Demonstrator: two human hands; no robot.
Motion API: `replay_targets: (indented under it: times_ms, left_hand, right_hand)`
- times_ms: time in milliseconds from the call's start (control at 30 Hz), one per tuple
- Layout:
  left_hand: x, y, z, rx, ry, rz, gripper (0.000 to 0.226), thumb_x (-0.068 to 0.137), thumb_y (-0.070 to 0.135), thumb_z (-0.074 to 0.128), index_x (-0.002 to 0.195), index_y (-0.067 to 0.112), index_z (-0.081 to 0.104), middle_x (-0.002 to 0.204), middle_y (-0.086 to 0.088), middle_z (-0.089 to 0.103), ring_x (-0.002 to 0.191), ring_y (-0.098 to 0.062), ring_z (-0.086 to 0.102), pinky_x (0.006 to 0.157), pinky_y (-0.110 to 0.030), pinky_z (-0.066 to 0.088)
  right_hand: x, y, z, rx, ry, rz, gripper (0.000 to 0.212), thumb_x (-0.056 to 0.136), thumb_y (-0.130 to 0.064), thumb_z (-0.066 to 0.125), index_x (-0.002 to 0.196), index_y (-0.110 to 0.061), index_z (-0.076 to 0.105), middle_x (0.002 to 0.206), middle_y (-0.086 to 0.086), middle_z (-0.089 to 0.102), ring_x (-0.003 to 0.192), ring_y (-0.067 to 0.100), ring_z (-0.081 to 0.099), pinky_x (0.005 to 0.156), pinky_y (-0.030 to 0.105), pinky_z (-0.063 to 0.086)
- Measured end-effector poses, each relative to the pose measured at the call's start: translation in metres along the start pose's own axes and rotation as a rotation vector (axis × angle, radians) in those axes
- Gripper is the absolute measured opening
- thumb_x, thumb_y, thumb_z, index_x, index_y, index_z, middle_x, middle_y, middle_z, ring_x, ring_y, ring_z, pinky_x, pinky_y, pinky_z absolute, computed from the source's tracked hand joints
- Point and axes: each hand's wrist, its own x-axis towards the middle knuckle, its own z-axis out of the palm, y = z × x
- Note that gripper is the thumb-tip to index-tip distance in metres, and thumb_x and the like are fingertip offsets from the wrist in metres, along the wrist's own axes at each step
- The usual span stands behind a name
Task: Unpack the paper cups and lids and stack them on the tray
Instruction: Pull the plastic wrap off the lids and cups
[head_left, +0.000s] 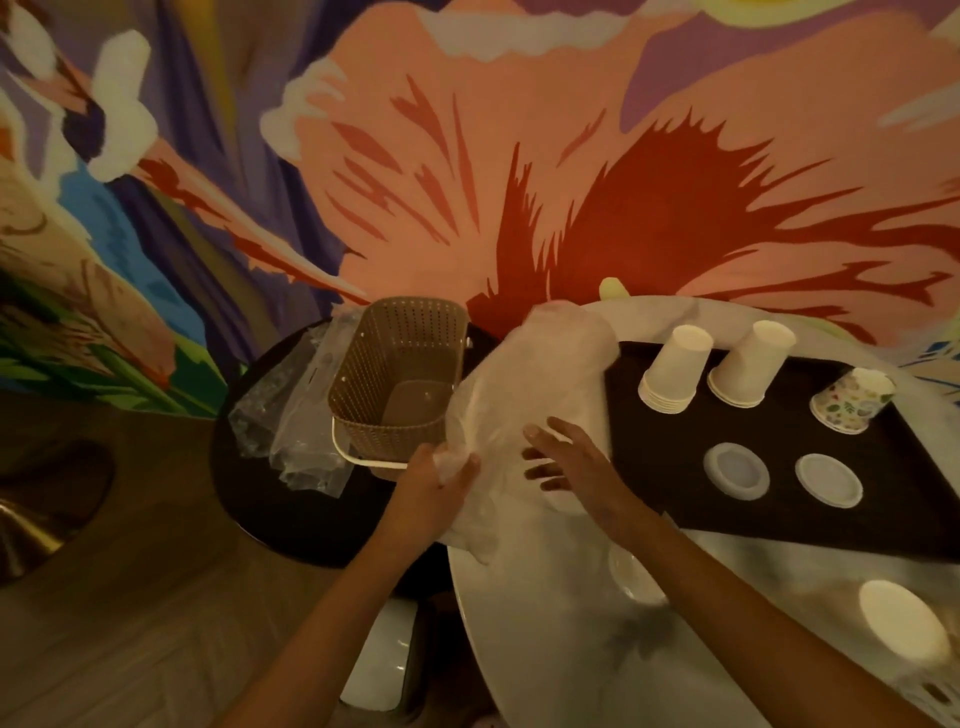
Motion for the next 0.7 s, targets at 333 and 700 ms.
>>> replay_targets:
  times_ms: [333, 700]
  left_hand:
    - [-0.018, -0.005, -0.049, -0.096, -0.033, 0.183, 0.022, 0.095, 0.007, 0.043, 0.107, 0.026, 0.041, 0.099, 0.013, 0.05, 0.096, 0.0, 0.053, 0.072, -0.002, 0.042]
    - [0.009, -0.04, -0.152, -0.011, 0.445, 0.302, 0.036, 0.094, 0.008, 0.044, 0.128, 0.021, 0.047, 0.098, 0.008, 0.062, 0.083, -0.002, 0.061, 0.067, -0.005, 0.045]
  right_hand:
    - [0.025, -0.097, 0.034, 0.273, 0.068, -0.124, 0.009, 0.09, -0.004, 0.053, 0.084, -0.001, 0.059, 0.067, 0.01, 0.06, 0.041, 0.008, 0.053, 0.04, 0.017, 0.045]
    - [0.067, -0.145, 0.121, 0.479, -0.339, -0.079, 0.04, 0.09, -0.014, 0.055, 0.127, -0.004, 0.044, 0.102, 0.014, 0.063, 0.089, 0.022, 0.065, 0.073, 0.028, 0.057]
